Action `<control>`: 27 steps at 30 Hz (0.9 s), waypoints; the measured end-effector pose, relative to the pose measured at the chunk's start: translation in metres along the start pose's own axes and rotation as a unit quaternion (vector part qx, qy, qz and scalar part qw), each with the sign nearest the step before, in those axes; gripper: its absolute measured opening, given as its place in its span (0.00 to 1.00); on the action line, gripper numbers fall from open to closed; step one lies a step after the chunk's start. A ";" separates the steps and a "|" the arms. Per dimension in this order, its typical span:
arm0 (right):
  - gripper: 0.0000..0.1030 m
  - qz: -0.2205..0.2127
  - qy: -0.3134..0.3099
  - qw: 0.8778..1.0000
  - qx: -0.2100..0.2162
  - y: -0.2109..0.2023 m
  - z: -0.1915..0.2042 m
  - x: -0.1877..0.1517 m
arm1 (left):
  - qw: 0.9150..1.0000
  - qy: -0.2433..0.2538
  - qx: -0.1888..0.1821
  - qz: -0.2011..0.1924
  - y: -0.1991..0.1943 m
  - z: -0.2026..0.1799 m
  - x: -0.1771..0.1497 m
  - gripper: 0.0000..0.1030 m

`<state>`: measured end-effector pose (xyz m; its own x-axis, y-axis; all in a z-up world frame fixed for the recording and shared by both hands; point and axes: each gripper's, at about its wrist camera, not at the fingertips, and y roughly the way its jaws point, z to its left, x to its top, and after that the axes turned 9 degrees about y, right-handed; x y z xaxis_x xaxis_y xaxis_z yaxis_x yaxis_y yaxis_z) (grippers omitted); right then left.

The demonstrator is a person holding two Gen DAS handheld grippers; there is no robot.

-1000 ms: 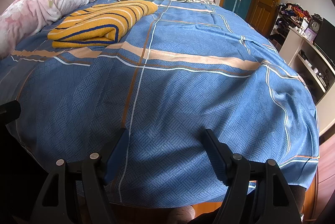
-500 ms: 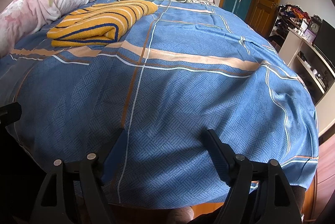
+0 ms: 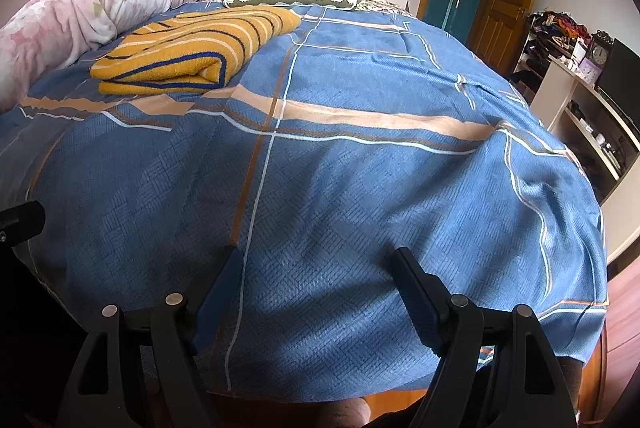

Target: Fold small clothes

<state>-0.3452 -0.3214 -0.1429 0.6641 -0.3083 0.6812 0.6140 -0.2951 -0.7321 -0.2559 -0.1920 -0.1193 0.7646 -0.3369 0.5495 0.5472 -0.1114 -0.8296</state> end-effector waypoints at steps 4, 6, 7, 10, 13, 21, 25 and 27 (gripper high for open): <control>0.79 -0.008 -0.017 1.000 0.000 0.000 0.006 0.016 | 1.000 0.001 -0.002 0.001 0.001 -0.001 0.000 1.00; 0.79 -0.013 -0.032 0.999 0.002 0.001 0.012 0.024 | 1.000 0.000 -0.003 -0.001 0.001 -0.001 -0.001 1.00; 0.79 -0.015 -0.036 0.999 0.005 0.000 0.015 0.026 | 1.000 -0.001 -0.003 -0.002 0.001 -0.001 -0.001 1.00; 0.79 -0.023 -0.047 0.999 0.008 0.000 0.025 0.031 | 1.000 -0.002 -0.005 -0.005 0.001 0.002 -0.001 1.00; 0.79 -0.033 -0.055 0.998 0.004 0.002 0.030 0.034 | 1.000 -0.004 -0.006 -0.009 0.003 0.006 -0.001 1.00; 0.79 -0.032 -0.052 0.998 0.003 0.008 0.029 0.039 | 1.000 -0.002 -0.010 0.002 0.014 0.006 -0.001 1.00; 0.79 -0.031 -0.049 0.998 0.006 0.009 0.028 0.039 | 1.000 -0.001 -0.010 0.005 0.016 0.005 -0.001 1.00; 0.79 -0.030 -0.049 0.998 0.006 0.009 0.027 0.038 | 1.000 -0.001 -0.010 0.005 0.016 0.005 -0.001 1.00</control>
<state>-0.3024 -0.3114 -0.1240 0.6640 -0.1998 0.7205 0.6588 -0.2994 -0.6902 -0.2462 -0.1891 -0.1330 0.7708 -0.3371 0.5406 0.5320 -0.1264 -0.8373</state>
